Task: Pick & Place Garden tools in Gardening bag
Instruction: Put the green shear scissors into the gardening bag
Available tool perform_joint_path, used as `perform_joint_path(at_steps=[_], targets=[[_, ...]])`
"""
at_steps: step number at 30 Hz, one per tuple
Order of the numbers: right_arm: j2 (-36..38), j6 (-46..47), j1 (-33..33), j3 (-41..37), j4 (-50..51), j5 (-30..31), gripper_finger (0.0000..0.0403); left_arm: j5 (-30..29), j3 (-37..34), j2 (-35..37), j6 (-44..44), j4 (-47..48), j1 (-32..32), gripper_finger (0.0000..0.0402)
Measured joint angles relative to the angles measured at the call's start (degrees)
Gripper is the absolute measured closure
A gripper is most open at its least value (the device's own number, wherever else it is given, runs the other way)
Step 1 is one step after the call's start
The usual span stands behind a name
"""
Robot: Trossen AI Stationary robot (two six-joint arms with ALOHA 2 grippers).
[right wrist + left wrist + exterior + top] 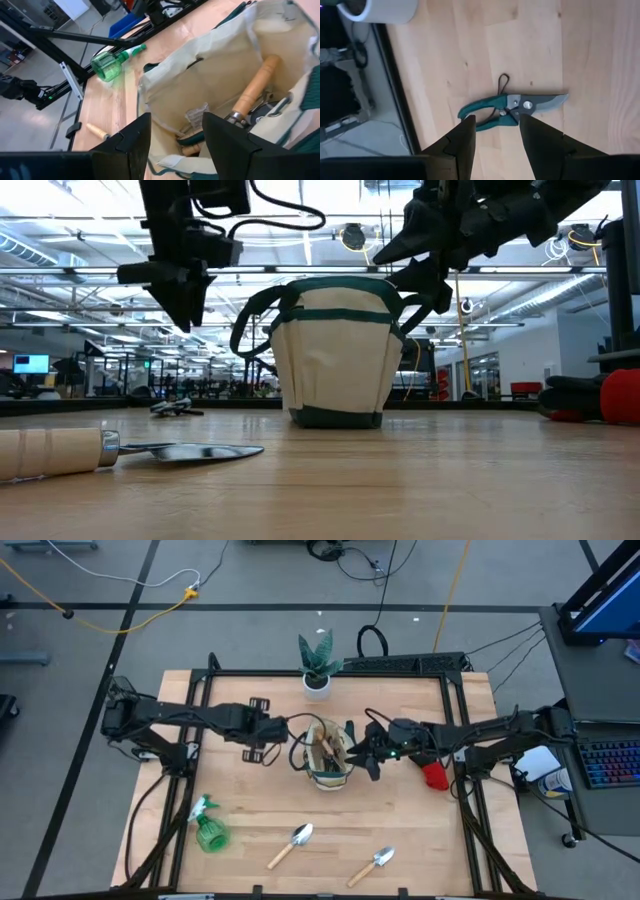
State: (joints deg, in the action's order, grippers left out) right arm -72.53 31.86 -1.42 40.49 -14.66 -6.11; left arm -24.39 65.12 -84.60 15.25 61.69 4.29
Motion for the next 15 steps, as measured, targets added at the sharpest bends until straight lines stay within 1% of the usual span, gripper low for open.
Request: perform_joint_path(at_steps=[6,11,15], targets=[[0.0,0.0,1.0,0.0,0.0,0.0,0.0232,1.3,0.0,0.0,5.8,0.1,3.2,0.0243],[0.0,0.0,1.2,0.0,0.0,0.0,0.0232,1.7,0.0,0.0,13.4,0.1,5.0,0.0243],[0.0,0.0,1.2,0.0,0.9,0.0,0.0232,2.7,0.0,0.0,14.9,0.3,6.1,0.0243]])
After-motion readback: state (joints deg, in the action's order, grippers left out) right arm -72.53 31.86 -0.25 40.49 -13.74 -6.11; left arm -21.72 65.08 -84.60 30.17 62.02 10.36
